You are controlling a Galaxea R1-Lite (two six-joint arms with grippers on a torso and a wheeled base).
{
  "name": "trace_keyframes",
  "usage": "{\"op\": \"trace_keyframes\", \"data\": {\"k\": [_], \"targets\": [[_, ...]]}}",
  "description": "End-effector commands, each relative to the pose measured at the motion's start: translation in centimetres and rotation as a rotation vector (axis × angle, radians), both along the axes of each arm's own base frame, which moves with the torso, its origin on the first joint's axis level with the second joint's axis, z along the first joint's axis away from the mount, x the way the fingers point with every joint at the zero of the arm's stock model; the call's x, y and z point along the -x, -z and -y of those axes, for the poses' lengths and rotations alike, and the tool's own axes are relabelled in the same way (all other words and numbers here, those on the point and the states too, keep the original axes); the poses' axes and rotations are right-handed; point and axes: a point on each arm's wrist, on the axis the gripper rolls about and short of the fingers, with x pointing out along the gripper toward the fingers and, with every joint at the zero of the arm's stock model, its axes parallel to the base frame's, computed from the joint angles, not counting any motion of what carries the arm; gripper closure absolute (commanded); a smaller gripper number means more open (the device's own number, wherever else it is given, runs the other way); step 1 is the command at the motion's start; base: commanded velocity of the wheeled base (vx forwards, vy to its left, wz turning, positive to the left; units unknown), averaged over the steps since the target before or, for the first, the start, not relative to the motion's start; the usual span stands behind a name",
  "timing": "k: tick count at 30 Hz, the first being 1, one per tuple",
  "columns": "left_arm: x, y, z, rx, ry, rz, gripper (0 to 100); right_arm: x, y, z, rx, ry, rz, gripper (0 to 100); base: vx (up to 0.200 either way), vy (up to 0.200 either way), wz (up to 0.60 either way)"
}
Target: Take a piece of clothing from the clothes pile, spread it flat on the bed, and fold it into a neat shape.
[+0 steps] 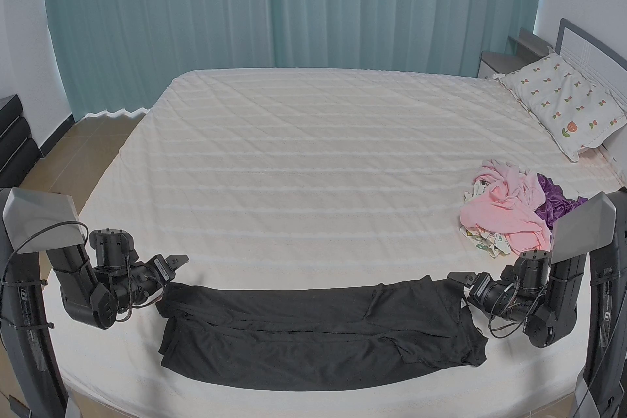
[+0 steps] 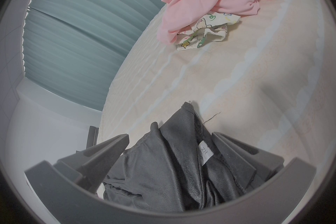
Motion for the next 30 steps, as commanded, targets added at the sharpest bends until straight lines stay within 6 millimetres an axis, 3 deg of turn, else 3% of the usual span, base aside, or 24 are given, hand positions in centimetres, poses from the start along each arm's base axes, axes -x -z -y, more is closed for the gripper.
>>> {"op": "trace_keyframes", "data": {"k": [1,12,14,18,21,26,30], "targets": [[0.3,1.7,-0.2,-0.02,0.018,-0.052,0,0.0,0.0,-0.1,0.0,-0.003,0.006,0,0.0,0.0,0.0],[1.2,2.3,-0.2,-0.029,0.009,-0.089,0,0.0,0.1,-0.1,0.0,-0.003,0.005,0,0.0,0.0,0.0],[2.3,0.9,-1.3,-0.029,-0.032,-0.07,0,0.0,0.1,-0.1,-0.001,-0.003,0.004,0,0.0,0.0,0.0],[4.6,-1.4,-1.2,-0.032,-0.041,-0.055,0,0.1,0.0,-0.1,-0.003,0.0,0.001,0,0.0,0.0,0.0],[5.2,-2.5,-1.0,-0.046,-0.067,-0.041,0,0.1,0.0,-0.1,-0.003,0.0,0.0,0,0.0,0.0,0.0],[7.1,-1.8,1.5,-0.024,-0.176,-0.136,0,0.1,0.0,-0.1,-0.003,0.0,0.001,0,0.0,0.0,0.0],[7.2,-1.7,3.7,0.077,-0.233,-0.142,0,0.2,0.0,-0.1,-0.003,0.002,-0.002,0,0.0,0.0,0.0]]}}
